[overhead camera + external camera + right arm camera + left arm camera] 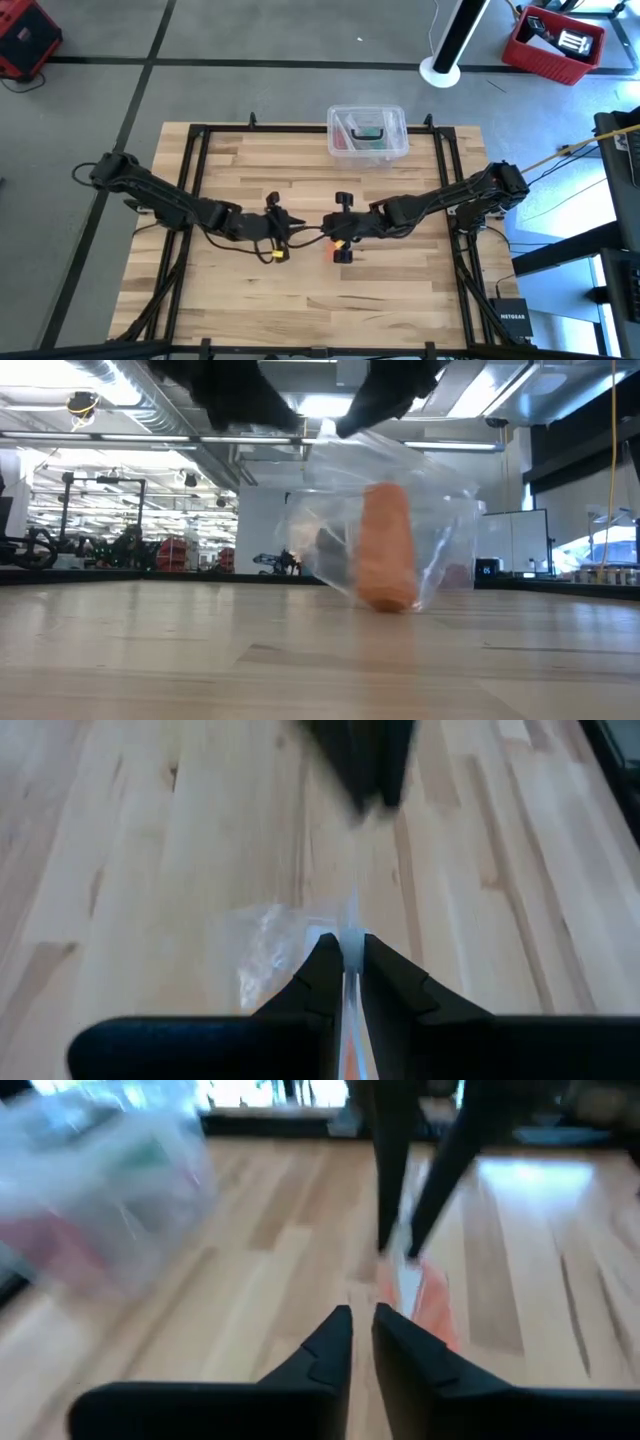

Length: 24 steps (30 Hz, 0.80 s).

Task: Roll bandage
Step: Close the zip bag

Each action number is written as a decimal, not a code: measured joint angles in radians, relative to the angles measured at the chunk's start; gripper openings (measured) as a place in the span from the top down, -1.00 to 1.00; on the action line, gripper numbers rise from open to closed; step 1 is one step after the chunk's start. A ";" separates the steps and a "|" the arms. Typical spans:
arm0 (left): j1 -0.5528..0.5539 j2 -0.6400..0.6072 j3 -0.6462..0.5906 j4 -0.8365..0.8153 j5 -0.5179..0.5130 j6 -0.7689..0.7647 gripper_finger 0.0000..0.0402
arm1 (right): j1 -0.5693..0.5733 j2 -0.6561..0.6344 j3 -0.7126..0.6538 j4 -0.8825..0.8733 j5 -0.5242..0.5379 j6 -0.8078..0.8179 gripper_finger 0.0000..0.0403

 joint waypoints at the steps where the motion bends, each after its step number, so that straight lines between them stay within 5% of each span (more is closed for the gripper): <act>1: 0.000 0.018 -0.001 -0.004 0.007 -0.007 0.78 | 0.000 0.000 0.000 0.014 0.000 -0.004 0.84; 10: -0.004 0.069 -0.002 0.076 0.050 -0.008 0.50 | 0.000 0.000 -0.001 0.043 0.000 -0.046 0.84; 24: 0.039 0.070 -0.001 0.150 0.151 0.071 0.46 | 0.000 0.001 -0.001 0.091 0.000 -0.105 0.84</act>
